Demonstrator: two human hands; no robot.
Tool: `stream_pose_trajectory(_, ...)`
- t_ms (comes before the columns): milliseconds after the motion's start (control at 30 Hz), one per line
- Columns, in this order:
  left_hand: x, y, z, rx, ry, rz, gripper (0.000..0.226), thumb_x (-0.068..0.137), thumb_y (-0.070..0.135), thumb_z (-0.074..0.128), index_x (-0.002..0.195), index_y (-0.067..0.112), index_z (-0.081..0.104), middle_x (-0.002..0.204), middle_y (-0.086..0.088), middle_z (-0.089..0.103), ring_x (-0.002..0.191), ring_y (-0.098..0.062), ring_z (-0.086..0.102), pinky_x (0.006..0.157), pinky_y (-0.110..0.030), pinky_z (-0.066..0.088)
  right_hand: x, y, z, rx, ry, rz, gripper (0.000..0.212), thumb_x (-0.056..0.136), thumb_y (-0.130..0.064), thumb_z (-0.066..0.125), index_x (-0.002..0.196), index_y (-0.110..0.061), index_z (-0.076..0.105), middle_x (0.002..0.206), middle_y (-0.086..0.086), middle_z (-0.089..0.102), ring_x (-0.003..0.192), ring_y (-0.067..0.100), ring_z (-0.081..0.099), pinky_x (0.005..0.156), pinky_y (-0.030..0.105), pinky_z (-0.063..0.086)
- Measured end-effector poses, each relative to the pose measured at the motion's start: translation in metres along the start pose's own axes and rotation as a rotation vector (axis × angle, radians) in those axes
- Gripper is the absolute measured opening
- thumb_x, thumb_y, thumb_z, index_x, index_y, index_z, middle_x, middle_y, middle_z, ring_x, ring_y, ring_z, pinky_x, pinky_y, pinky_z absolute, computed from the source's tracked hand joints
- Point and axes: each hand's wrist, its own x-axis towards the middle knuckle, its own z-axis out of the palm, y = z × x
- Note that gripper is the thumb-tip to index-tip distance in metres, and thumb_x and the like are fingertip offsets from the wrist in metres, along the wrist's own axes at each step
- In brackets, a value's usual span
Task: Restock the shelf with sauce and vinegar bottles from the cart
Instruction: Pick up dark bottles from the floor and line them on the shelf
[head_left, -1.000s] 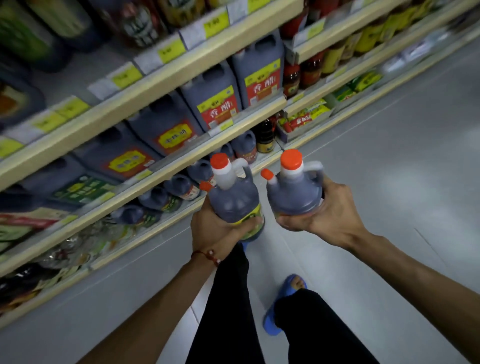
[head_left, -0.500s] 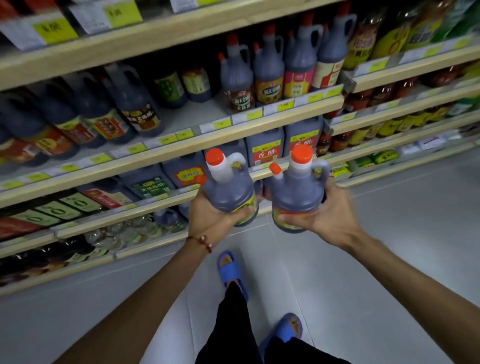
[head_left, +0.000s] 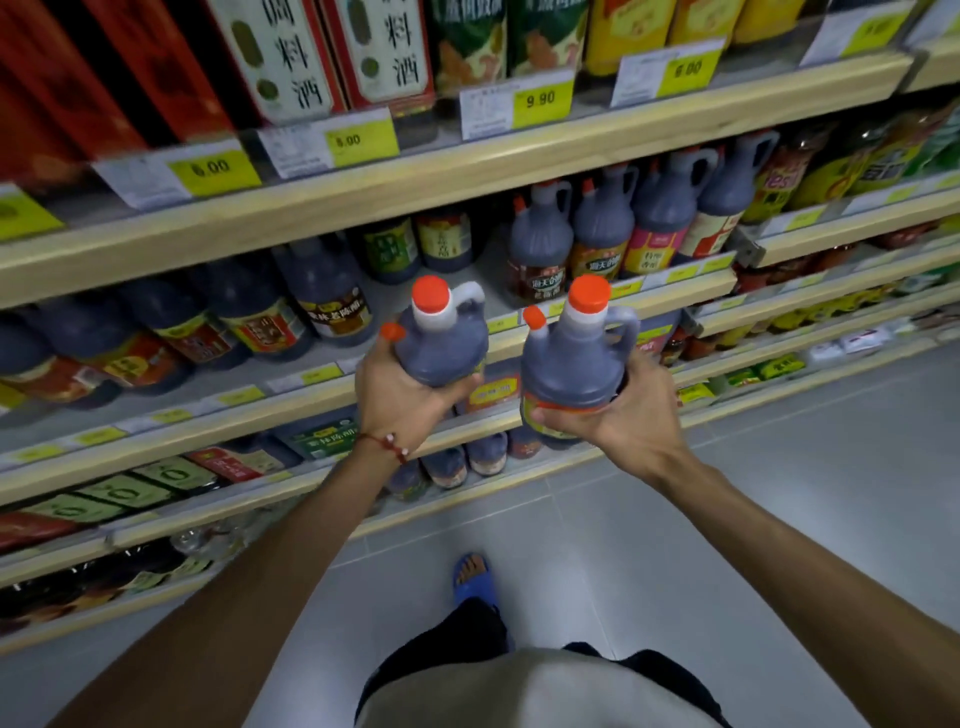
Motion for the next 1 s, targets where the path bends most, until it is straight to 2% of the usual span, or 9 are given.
stream_pose_trajectory(100,0.03,-0.012,-0.01,0.033,-0.039,0.075,0.076,0.062,0.057,0.09,0.122,0.02,0.062,0.115,0.008,0.072,0.109,-0.008,0.068,0.087,-0.039,0.06,0.02,-0.011,0.017,-0.033,-0.003,-0.02,0.077,0.047,-0.06,0.097,0.11,-0.024,0.069,0.094,-0.012,0.075,0.088,0.009,0.073,0.077,0.038,0.06)
stream_pose_trajectory(200,0.052,-0.019,-0.014,0.011,-0.07,0.137,0.082,0.066,0.052,0.089,0.135,0.026,0.054,0.129,0.007,0.067,0.12,-0.013,0.063,0.098,-0.039,0.055,0.033,-0.019,0.03,-0.058,0.022,-0.045,0.076,0.048,-0.057,0.098,0.111,-0.029,0.067,0.095,-0.016,0.073,0.089,0.01,0.072,0.078,0.038,0.06)
stream_pose_trajectory(333,0.07,-0.027,-0.011,-0.052,-0.084,0.077,0.085,0.062,0.043,0.093,0.135,0.021,0.055,0.113,0.015,0.066,0.114,-0.02,0.066,0.098,-0.038,0.054,0.045,-0.024,0.04,-0.062,0.041,-0.05,0.071,0.051,-0.047,0.101,0.11,-0.033,0.064,0.094,-0.025,0.069,0.089,-0.003,0.068,0.074,0.025,0.054)
stream_pose_trajectory(400,0.079,-0.032,-0.009,-0.051,-0.07,0.062,0.083,0.06,0.037,0.094,0.132,0.029,0.053,0.111,0.012,0.065,0.11,-0.021,0.067,0.097,-0.042,0.055,0.049,-0.025,0.043,-0.05,0.041,-0.061,0.068,0.053,-0.045,0.101,0.108,-0.035,0.063,0.093,-0.024,0.07,0.09,-0.005,0.068,0.074,0.025,0.054)
stream_pose_trajectory(533,0.095,-0.034,-0.004,-0.028,-0.016,0.122,0.075,0.06,0.047,0.094,0.121,0.023,0.058,0.117,0.002,0.069,0.109,-0.02,0.067,0.089,-0.044,0.057,0.057,-0.023,0.047,-0.016,0.057,-0.077,0.069,0.053,-0.043,0.102,0.109,-0.033,0.063,0.098,-0.019,0.072,0.093,0.0,0.069,0.078,0.028,0.057)
stream_pose_trajectory(600,0.103,-0.033,0.0,0.042,0.036,0.131,0.068,0.056,0.041,0.095,0.108,0.022,0.056,0.108,0.005,0.069,0.098,-0.014,0.067,0.08,-0.037,0.057,0.063,-0.02,0.049,-0.015,0.053,-0.09,0.073,0.052,-0.044,0.102,0.112,-0.03,0.063,0.1,-0.019,0.071,0.094,0.0,0.069,0.078,0.026,0.056)
stream_pose_trajectory(667,0.11,-0.033,0.004,0.069,0.057,0.11,0.069,0.05,0.05,0.09,0.103,0.024,0.053,0.101,0.005,0.068,0.093,-0.015,0.067,0.075,-0.036,0.057,0.068,-0.018,0.05,-0.019,0.04,-0.111,0.073,0.053,-0.043,0.102,0.114,-0.03,0.062,0.1,-0.021,0.07,0.094,-0.004,0.068,0.076,0.02,0.054)
stream_pose_trajectory(833,0.125,-0.041,0.013,0.064,0.01,0.03,0.092,0.044,0.064,0.084,0.119,0.018,0.059,0.118,0.001,0.071,0.107,-0.018,0.069,0.087,-0.041,0.059,0.079,-0.01,0.057,0.011,0.023,-0.125,0.074,0.054,-0.038,0.102,0.117,-0.028,0.064,0.102,-0.016,0.072,0.095,0.003,0.07,0.081,0.033,0.06)
stream_pose_trajectory(1000,0.132,-0.048,0.021,0.038,0.008,-0.043,0.102,0.041,0.067,0.084,0.128,0.019,0.06,0.123,0.002,0.071,0.112,-0.017,0.068,0.092,-0.039,0.059,0.088,-0.003,0.06,0.033,0.003,-0.13,0.073,0.055,-0.035,0.103,0.115,-0.03,0.062,0.099,-0.02,0.07,0.092,-0.007,0.067,0.072,0.014,0.054)
